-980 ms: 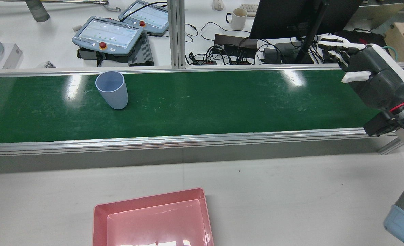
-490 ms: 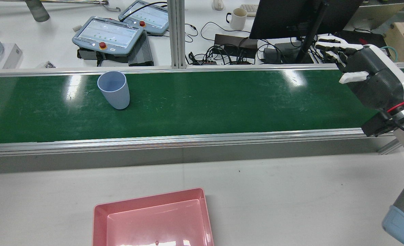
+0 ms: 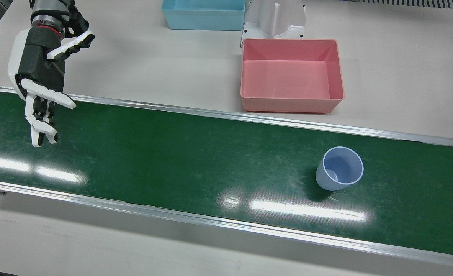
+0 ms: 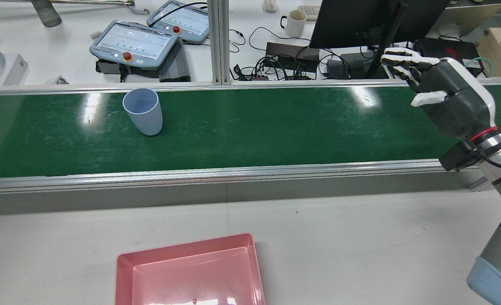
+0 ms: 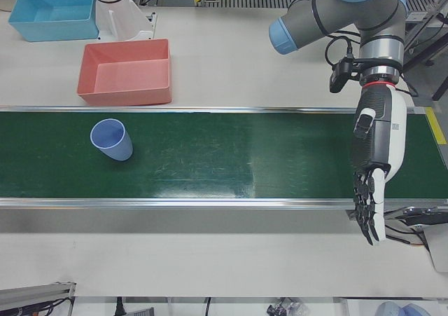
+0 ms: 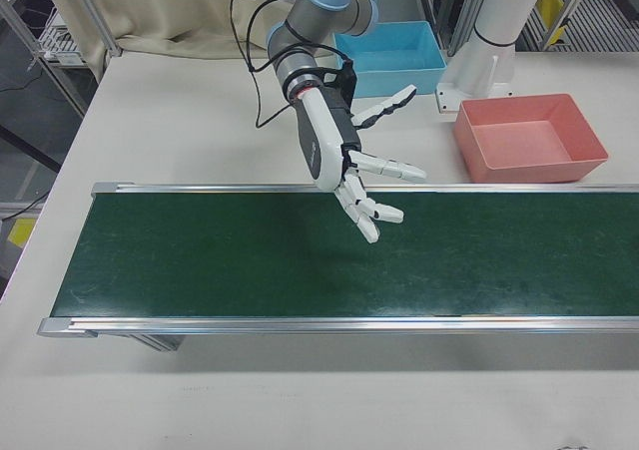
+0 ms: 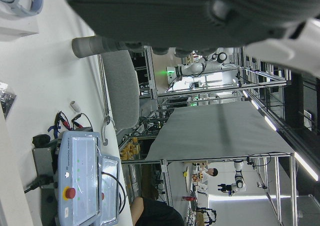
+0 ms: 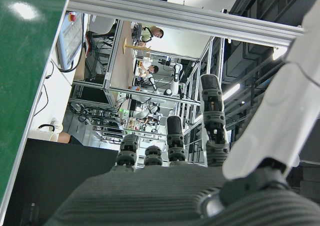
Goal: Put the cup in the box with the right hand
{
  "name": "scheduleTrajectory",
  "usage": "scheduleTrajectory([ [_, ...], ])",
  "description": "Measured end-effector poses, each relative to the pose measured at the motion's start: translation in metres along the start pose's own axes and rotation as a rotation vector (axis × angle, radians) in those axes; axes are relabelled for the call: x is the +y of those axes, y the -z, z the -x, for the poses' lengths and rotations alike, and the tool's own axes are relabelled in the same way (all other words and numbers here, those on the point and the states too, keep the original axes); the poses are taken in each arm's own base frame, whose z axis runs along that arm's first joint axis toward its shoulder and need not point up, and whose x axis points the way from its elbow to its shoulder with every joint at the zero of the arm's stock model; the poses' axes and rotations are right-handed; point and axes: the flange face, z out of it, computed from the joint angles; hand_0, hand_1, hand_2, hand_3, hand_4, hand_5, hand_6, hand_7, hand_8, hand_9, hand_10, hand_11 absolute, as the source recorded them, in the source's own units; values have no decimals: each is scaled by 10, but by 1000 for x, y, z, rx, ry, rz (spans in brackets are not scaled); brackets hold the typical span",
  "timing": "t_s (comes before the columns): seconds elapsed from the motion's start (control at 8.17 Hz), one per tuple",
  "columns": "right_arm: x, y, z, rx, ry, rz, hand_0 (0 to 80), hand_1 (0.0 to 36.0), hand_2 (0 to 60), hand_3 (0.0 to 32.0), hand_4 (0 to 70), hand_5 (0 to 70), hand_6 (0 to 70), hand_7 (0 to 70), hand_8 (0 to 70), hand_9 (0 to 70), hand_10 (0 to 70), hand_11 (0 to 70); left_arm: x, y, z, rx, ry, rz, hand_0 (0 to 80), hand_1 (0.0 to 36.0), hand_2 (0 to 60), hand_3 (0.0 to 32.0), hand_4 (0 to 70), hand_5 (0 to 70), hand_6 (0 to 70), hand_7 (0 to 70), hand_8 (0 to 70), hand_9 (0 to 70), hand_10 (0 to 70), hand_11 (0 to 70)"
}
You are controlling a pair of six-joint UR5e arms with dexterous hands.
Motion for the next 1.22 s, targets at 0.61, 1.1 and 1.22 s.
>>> scheduleTrajectory([
  [0.61, 0, -2, 4, -11, 2, 1, 495, 41, 0, 0, 348, 35, 72, 355, 27, 93, 85, 131, 1, 0, 0, 0, -1, 1, 0, 0, 0, 0, 0, 0, 0, 0, 0, 0, 0, 0],
  [1.1, 1, -1, 1, -3, 0, 3, 497, 41, 0, 0, 363, 35, 78, 376, 30, 99, 86, 133, 1, 0, 0, 0, -1, 2, 0, 0, 0, 0, 0, 0, 0, 0, 0, 0, 0, 0],
  [1.22, 1, -1, 1, -3, 0, 3, 496, 41, 0, 0, 364, 35, 79, 381, 31, 103, 87, 135, 1, 0, 0, 0, -1, 1, 0, 0, 0, 0, 0, 0, 0, 0, 0, 0, 0, 0],
])
